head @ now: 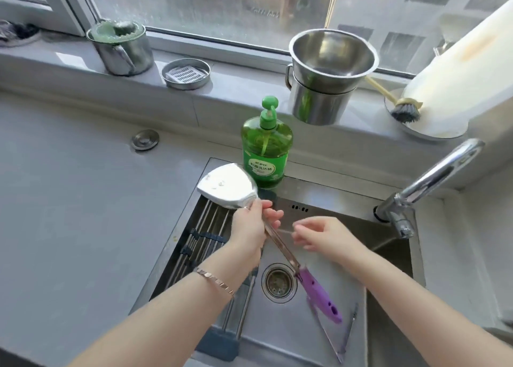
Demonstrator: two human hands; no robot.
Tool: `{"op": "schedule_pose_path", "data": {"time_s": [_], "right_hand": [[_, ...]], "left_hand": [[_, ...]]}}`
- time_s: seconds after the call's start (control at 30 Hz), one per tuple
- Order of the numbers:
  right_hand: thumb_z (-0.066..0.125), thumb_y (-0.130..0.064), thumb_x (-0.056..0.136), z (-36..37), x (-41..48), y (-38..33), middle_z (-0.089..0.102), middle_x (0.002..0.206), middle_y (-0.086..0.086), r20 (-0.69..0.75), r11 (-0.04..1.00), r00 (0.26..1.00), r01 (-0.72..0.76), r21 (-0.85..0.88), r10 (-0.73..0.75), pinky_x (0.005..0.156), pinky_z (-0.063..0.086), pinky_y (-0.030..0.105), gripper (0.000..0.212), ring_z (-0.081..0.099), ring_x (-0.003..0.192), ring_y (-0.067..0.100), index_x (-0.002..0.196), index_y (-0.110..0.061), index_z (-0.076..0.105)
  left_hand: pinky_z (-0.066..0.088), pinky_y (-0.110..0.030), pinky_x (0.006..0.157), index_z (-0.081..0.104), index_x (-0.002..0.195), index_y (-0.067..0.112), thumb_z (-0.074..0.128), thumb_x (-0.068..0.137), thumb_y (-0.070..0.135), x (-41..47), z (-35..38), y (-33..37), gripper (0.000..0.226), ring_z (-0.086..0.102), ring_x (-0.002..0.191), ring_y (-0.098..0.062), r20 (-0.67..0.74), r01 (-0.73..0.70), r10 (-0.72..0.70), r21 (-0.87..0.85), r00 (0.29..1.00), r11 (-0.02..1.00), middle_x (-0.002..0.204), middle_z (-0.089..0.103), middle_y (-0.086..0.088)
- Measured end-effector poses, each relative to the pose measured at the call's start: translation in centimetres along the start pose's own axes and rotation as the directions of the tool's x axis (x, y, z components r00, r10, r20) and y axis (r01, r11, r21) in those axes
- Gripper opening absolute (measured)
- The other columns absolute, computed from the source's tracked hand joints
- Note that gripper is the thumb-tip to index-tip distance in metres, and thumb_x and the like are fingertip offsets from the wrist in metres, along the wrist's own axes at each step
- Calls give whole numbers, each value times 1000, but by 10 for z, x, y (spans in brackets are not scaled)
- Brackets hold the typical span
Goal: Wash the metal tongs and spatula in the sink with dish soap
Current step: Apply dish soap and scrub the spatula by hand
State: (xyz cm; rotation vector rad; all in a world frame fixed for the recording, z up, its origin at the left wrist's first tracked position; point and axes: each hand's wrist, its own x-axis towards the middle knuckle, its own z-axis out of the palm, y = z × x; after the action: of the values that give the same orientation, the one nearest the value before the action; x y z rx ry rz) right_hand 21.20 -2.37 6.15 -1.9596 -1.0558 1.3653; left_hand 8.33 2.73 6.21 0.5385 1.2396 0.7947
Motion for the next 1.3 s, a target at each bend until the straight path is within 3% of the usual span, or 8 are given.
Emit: {"op": "schedule_pose_path", "data": {"time_s": [0.1,0.23,0.33,0.43,0.6,1.0,1.2,1.3], "right_hand": [[46,-24,97,-20,33,-44,60,77,4,-111,979,991,-54,198,77,53,50,12,31,58,65,12,111,1,59],[44,-38,96,-27,77,-113,59,82,12,47,927,995,-103,359,92,48,53,16,49,61,69,16,117,6,49],[47,-40,94,-30,102,-150,58,83,13,145,830,983,-175,529,115,47,52,16,48,61,62,14,101,8,50],[53,-36,92,-32,120,-165,58,70,8,234,714,960,-274,644,157,44,49,13,38,57,45,11,84,1,52],[51,-28,94,-31,132,-164,56,47,1,260,670,955,-287,684,144,37,43,9,31,52,36,6,76,-4,57],[54,-23,92,-32,138,-160,54,44,6,335,493,934,-352,796,126,35,45,13,30,53,31,9,73,0,54],[55,-24,91,-30,137,-160,53,42,6,315,493,938,-343,799,142,33,43,13,30,52,30,10,73,0,54],[54,-27,92,-30,135,-166,51,42,5,288,564,943,-332,756,168,32,43,12,32,51,28,9,73,-1,53]], "left_hand": [[54,-34,78,55,80,7,37,100,10,17,-4,13,27,62,69,-16,-110,-64,60,-35,992,997,65,54,-6],[53,-33,79,56,80,9,36,100,9,28,-8,30,27,62,67,-15,-101,-115,109,-59,989,992,52,59,2],[53,-33,79,55,81,10,35,100,10,32,-8,40,28,62,68,-14,-83,-129,124,-58,989,990,57,60,0],[52,-31,78,55,80,11,34,101,11,38,-8,45,29,61,69,-14,-82,-138,134,-49,988,989,66,57,-3],[52,-30,74,57,80,11,36,100,11,51,-12,49,29,59,66,-13,-79,-146,142,-52,987,988,55,56,3],[41,-23,55,56,82,11,38,100,15,62,-10,50,26,42,48,-7,-111,-171,155,-157,982,973,54,43,5],[40,-24,55,56,80,11,38,100,14,58,-5,52,27,41,50,-9,-122,-175,157,-156,980,972,55,42,3],[41,-23,52,56,80,12,37,100,15,55,-2,54,27,41,48,-8,-128,-183,163,-163,978,970,53,42,5]]}}
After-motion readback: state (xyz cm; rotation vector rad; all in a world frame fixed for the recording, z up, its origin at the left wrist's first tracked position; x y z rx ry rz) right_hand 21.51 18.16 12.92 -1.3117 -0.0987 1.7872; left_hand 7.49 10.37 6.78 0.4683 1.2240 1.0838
